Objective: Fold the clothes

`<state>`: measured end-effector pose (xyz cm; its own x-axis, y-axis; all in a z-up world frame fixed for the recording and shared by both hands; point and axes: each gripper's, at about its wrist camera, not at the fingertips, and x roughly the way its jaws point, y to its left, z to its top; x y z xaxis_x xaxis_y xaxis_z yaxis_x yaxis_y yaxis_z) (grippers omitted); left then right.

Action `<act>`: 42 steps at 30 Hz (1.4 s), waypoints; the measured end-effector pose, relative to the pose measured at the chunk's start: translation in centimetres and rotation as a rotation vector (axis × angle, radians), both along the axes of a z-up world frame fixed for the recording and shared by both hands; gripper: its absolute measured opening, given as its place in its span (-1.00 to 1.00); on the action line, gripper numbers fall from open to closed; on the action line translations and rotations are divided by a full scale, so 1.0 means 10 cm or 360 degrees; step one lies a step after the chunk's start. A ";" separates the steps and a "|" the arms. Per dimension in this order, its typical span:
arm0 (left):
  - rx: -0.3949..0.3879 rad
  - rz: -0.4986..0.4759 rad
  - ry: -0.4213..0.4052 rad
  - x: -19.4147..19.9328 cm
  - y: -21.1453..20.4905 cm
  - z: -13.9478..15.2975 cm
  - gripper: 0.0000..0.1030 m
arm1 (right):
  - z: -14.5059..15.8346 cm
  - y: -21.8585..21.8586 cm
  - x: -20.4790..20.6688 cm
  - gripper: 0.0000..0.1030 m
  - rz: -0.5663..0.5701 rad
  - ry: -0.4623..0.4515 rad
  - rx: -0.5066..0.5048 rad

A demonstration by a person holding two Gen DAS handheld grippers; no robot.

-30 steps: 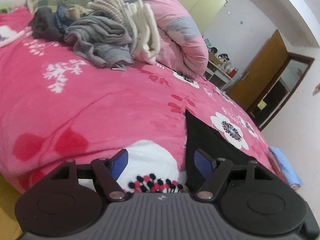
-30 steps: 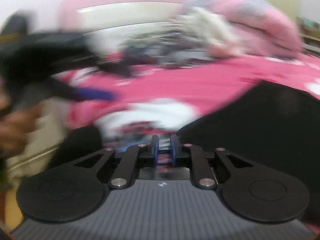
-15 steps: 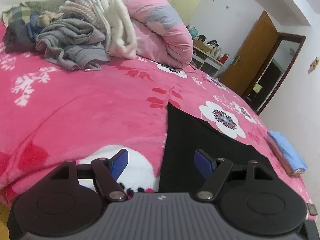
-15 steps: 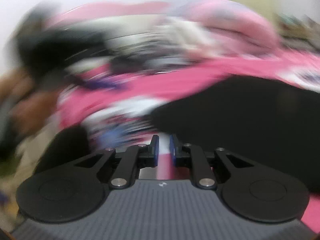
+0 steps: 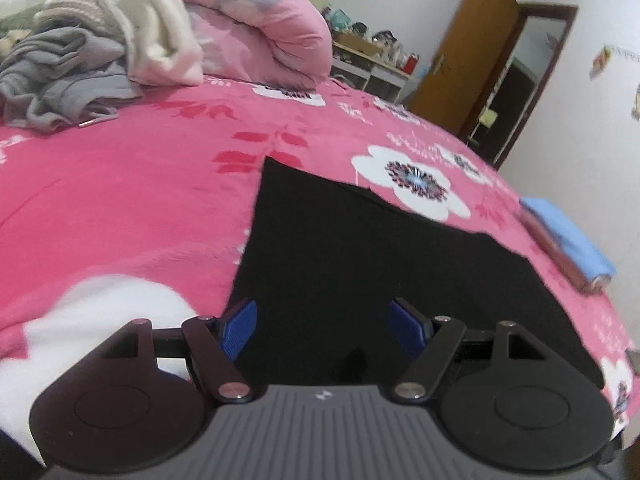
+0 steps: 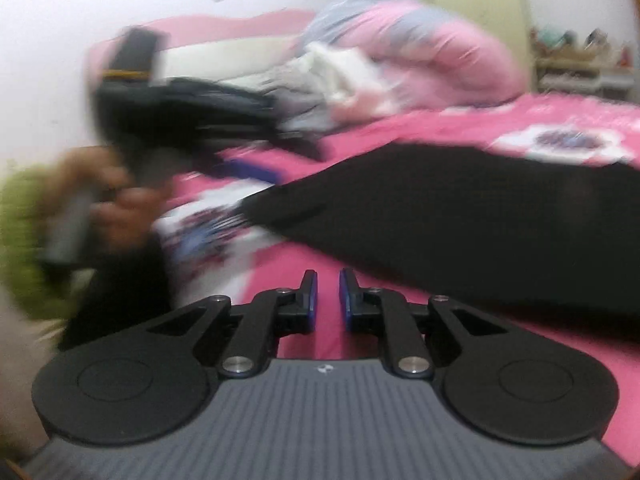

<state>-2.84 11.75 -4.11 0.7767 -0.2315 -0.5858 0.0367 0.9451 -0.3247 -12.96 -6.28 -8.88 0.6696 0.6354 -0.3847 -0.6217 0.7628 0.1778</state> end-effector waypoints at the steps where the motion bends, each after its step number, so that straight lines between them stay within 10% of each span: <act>1: 0.0018 -0.0012 0.0007 0.02 -0.04 -0.02 0.44 | 0.02 -0.03 -0.04 -0.85 0.0002 -0.0005 -0.0012; 6: 0.0082 -0.0018 0.0024 0.02 -0.08 -0.11 0.44 | 0.21 -0.55 0.37 -0.77 -0.0437 -0.0082 0.0097; 14: 0.0085 -0.0024 0.0023 0.01 -0.05 -0.14 0.50 | 0.09 -0.65 -0.22 -0.81 -0.0244 0.0054 -0.0030; 21: 0.0107 -0.0026 0.0028 0.00 -0.09 -0.14 0.53 | 0.22 -1.07 0.13 -0.78 -0.0627 -0.0071 0.0015; 29: 0.0134 -0.0067 0.0044 0.02 -0.13 -0.14 0.72 | 0.13 -1.29 -0.55 -0.79 -0.0665 0.0094 -0.0034; 34: 0.0158 -0.0082 0.0065 0.01 -0.16 -0.13 0.80 | 0.35 -1.46 -0.02 -0.78 -0.0854 -0.0160 -0.0042; 38: 0.0177 -0.0093 0.0082 0.01 -0.19 -0.12 0.85 | 0.08 -1.63 0.12 -0.80 -0.0994 -0.0026 -0.0265; 42: 0.0196 -0.0104 0.0099 0.01 -0.22 -0.12 0.94 | 0.09 -2.02 -0.22 -0.75 -0.1253 0.0037 -0.0030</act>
